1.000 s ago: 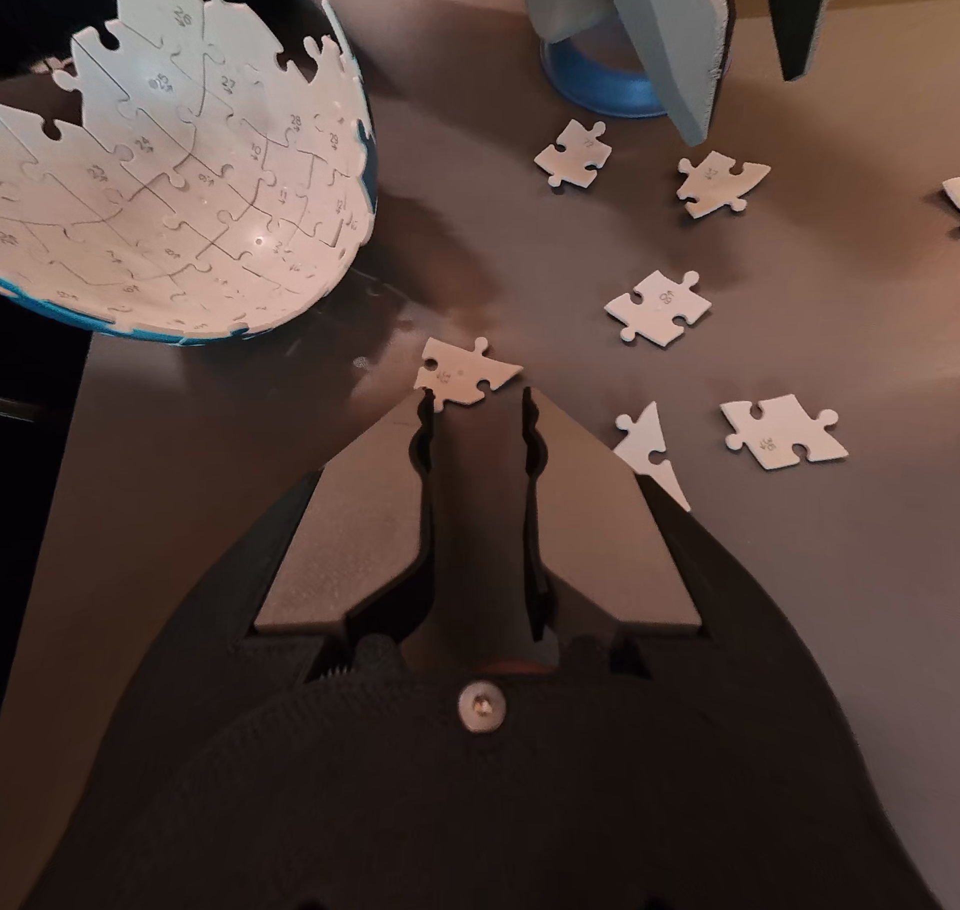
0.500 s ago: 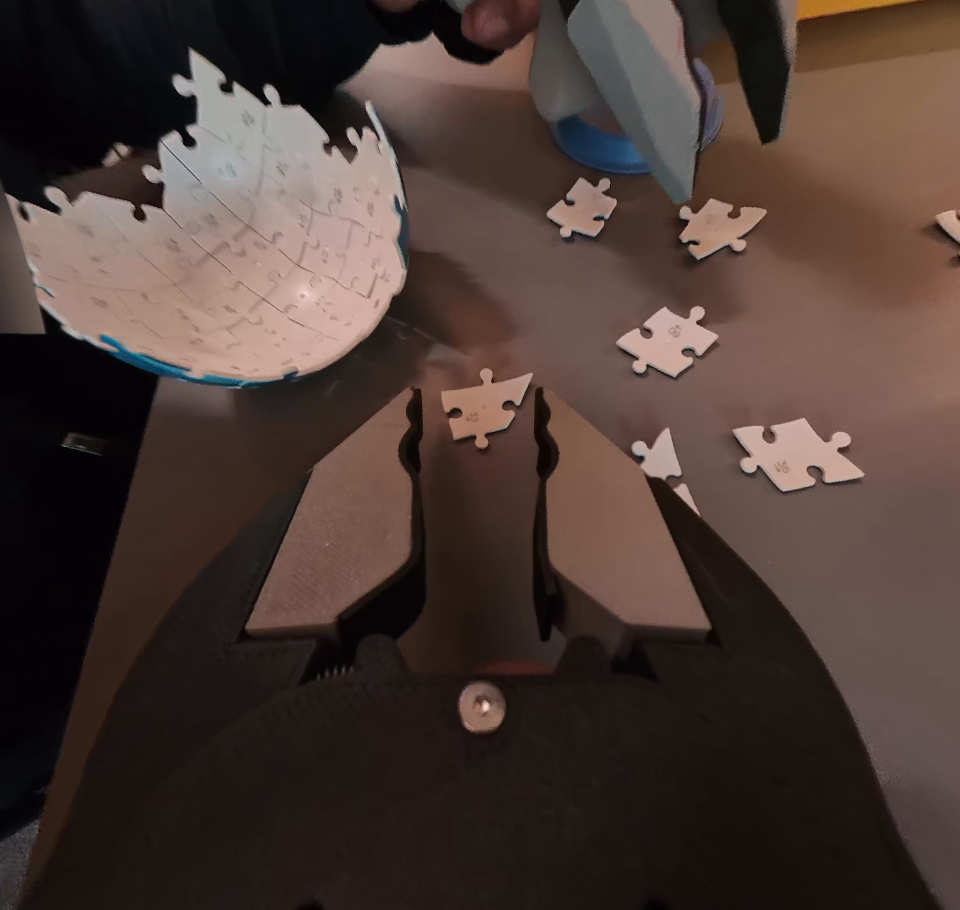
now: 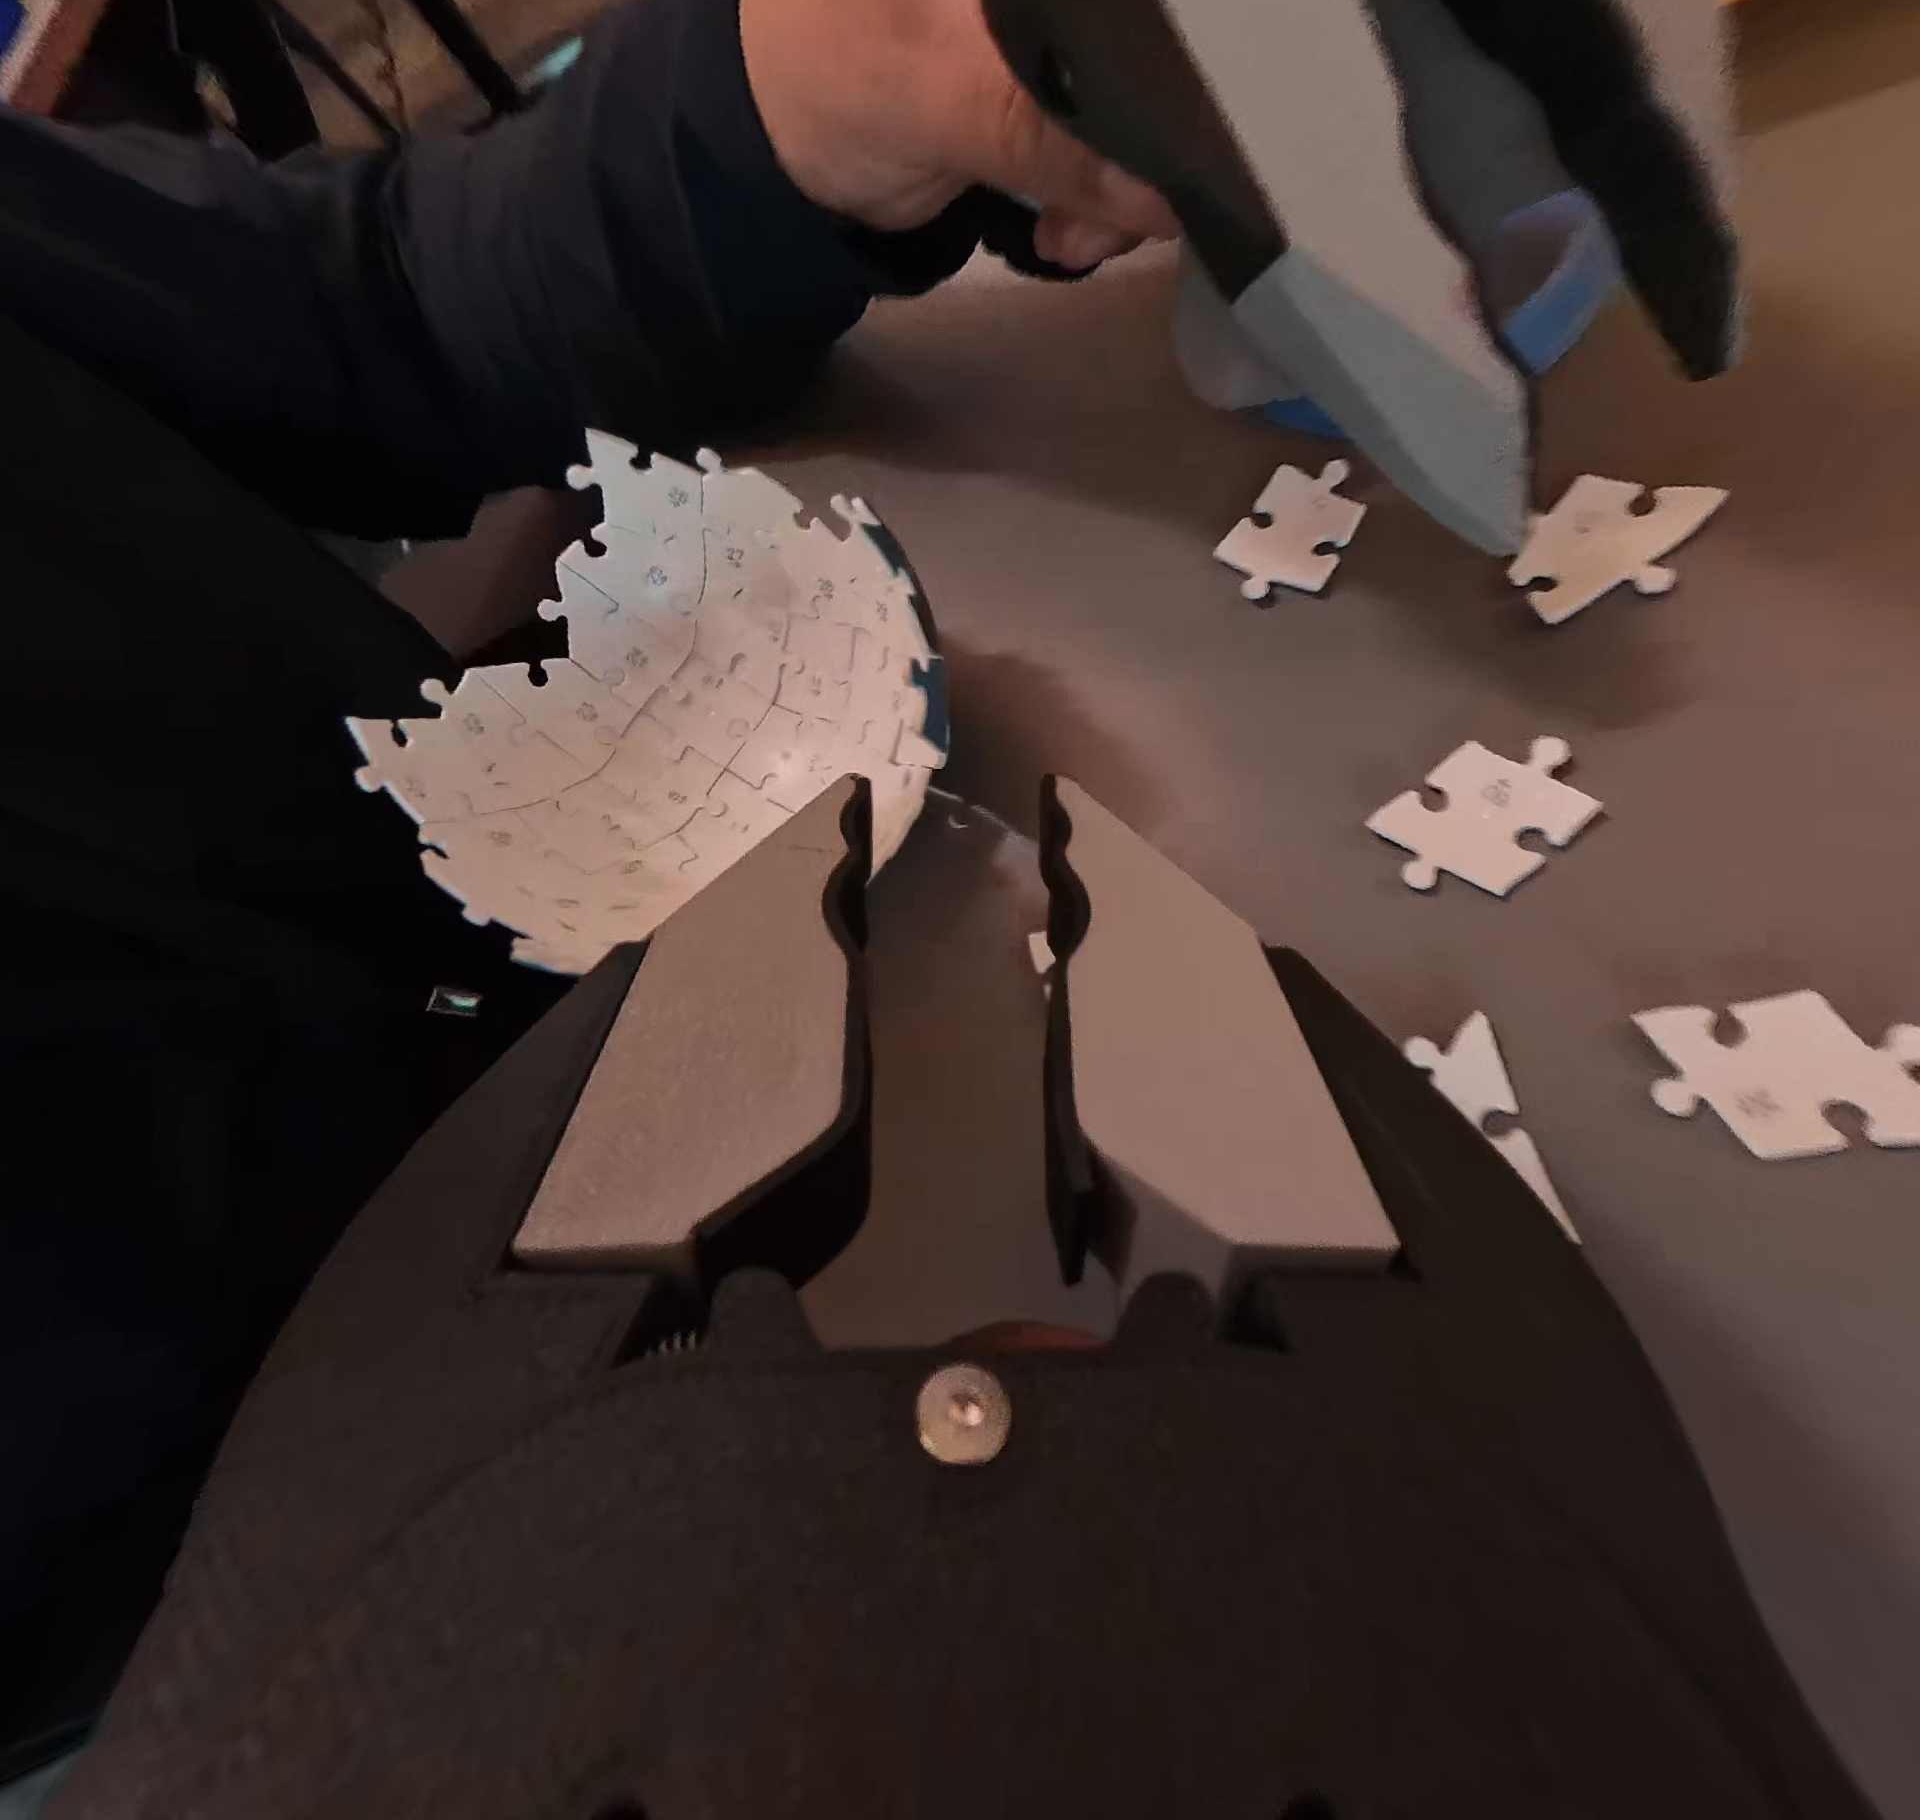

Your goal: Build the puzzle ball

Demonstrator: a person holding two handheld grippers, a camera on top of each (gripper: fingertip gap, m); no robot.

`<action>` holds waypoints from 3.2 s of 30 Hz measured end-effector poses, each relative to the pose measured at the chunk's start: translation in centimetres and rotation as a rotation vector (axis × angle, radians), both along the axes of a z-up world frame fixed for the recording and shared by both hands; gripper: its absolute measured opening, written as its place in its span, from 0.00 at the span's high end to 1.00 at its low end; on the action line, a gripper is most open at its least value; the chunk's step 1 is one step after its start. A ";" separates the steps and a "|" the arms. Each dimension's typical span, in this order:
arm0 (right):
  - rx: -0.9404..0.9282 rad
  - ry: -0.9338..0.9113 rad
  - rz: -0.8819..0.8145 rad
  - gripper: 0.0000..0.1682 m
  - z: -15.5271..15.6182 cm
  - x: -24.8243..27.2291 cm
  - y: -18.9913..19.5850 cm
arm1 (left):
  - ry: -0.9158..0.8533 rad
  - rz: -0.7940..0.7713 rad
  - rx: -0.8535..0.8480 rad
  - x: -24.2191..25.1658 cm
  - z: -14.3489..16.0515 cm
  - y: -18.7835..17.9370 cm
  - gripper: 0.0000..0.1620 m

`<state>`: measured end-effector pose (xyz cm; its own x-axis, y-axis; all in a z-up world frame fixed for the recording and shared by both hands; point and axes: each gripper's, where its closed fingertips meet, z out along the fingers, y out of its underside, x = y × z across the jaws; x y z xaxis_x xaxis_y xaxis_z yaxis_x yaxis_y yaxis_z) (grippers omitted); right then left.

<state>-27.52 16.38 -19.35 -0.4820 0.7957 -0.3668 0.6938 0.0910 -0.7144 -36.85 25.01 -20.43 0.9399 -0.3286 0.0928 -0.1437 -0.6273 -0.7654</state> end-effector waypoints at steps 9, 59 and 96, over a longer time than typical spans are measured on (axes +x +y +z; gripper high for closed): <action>0.003 -0.158 0.063 0.83 -2.7 -0.8 -2.1 | -0.020 -0.002 -0.012 0.1 0.1 -0.2 0.75; -0.098 -0.183 0.175 0.96 -3.7 -0.6 -4.7 | -0.195 -0.066 -0.097 1.9 3.5 -6.4 0.73; -0.060 -0.155 0.211 0.98 -3.8 -0.8 -5.3 | -0.174 -0.228 -0.431 6.9 -1.6 -14.7 0.80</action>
<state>-28.31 11.12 -23.19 -0.5696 0.6583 -0.4922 0.7652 0.2061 -0.6099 -29.99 10.30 -22.06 0.8075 -0.4203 0.4138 -0.2069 -0.8588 -0.4686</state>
